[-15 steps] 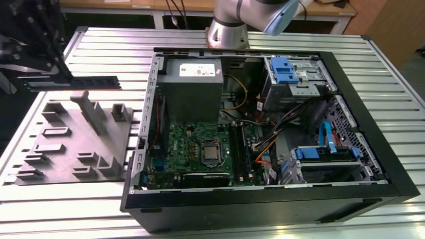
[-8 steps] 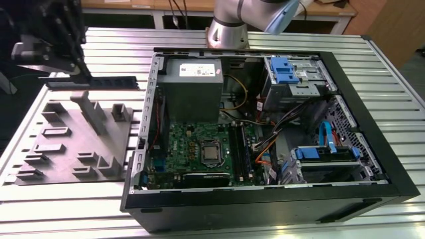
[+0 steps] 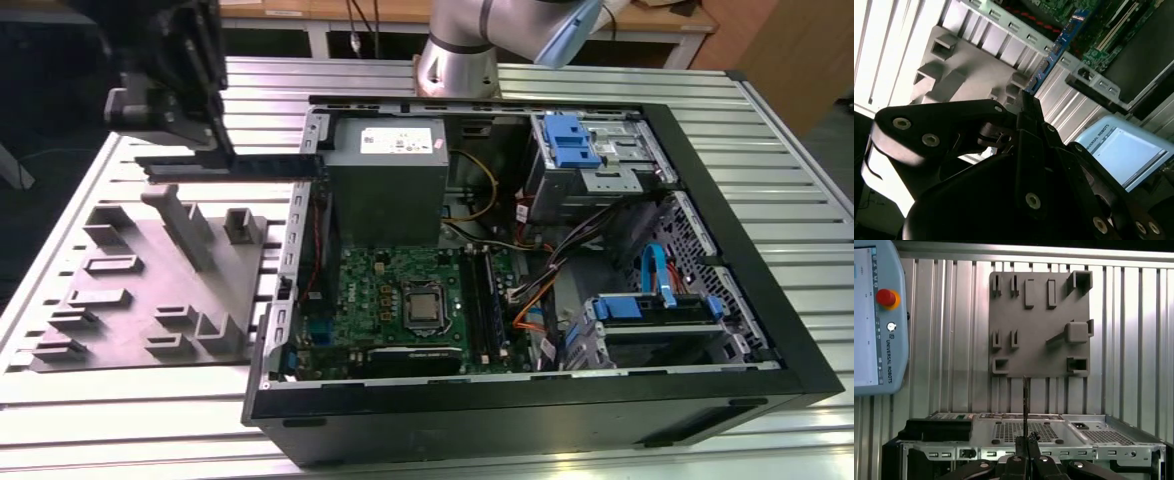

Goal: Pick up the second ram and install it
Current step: 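Pick up the second ram and move it above second insertion slot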

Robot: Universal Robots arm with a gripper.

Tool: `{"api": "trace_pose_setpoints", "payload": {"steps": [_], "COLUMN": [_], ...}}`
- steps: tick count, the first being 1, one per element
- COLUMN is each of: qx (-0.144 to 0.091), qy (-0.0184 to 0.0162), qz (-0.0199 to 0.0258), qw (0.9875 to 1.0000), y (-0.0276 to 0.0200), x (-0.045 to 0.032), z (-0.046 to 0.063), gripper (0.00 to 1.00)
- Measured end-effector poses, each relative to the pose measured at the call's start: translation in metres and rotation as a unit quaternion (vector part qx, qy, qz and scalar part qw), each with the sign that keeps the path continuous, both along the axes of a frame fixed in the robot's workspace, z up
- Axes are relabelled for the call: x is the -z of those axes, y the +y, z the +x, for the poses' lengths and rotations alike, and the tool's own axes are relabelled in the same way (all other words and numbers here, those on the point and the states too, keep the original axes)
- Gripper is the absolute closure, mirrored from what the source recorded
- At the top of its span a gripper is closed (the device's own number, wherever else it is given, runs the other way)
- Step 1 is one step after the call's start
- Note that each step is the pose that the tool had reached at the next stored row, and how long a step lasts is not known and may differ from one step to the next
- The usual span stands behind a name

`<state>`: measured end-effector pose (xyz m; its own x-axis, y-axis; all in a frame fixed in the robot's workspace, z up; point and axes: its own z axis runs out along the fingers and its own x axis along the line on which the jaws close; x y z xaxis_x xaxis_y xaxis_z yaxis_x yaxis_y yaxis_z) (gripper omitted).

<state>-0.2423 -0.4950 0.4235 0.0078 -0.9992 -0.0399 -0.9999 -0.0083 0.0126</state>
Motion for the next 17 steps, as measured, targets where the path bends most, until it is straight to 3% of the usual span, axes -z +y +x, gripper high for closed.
{"api": "trace_pose_setpoints", "payload": {"steps": [17], "qx": [0.000], "qy": [0.0030], "qz": [0.0000], "qw": [1.0000], "y": [0.0000], "x": [0.0008], "z": [0.076], "gripper": [0.88]}}
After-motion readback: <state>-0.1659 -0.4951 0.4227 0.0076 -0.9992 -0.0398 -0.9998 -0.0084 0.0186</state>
